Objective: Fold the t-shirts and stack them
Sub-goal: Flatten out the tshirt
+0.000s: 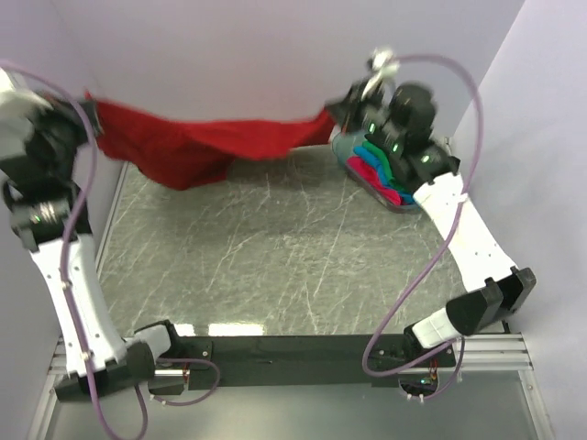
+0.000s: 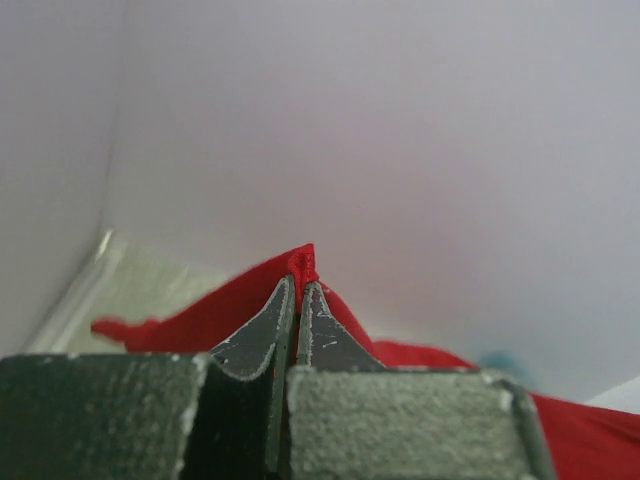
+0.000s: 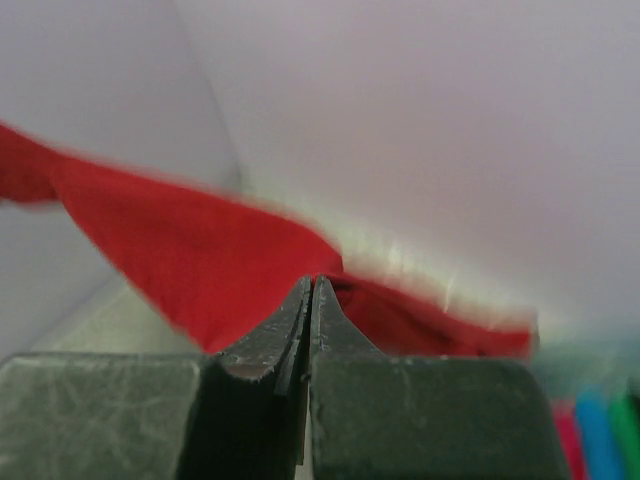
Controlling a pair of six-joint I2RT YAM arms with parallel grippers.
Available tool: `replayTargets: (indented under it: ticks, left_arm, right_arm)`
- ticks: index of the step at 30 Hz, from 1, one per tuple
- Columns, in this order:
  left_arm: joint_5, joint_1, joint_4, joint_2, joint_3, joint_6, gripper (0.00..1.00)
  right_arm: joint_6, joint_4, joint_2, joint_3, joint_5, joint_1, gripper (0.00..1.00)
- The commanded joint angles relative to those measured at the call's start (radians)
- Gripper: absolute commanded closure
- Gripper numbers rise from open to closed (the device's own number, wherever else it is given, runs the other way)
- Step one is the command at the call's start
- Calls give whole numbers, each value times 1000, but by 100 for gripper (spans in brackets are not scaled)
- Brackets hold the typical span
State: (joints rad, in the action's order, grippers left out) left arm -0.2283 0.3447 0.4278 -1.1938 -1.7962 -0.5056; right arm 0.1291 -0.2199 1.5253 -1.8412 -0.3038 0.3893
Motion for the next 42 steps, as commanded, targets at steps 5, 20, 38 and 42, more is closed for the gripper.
replayTargets:
  ticks: [5,20,38,42]
  left_arm:
    - [150,2,98,268,619,-23,99]
    - [80,-3,328,474,847,35,99]
    - [-132,-47,643,704,942,56,76]
    - [-120,-98,632,731,972,47,48]
  right_arm:
    - [-26,123,-125,543,46,91,100]
    - [113,-73,-229,859,356,203,100]
    - [162,-335,-448,958,540,201,100]
    - [164,-378,-455,956,584,200,100]
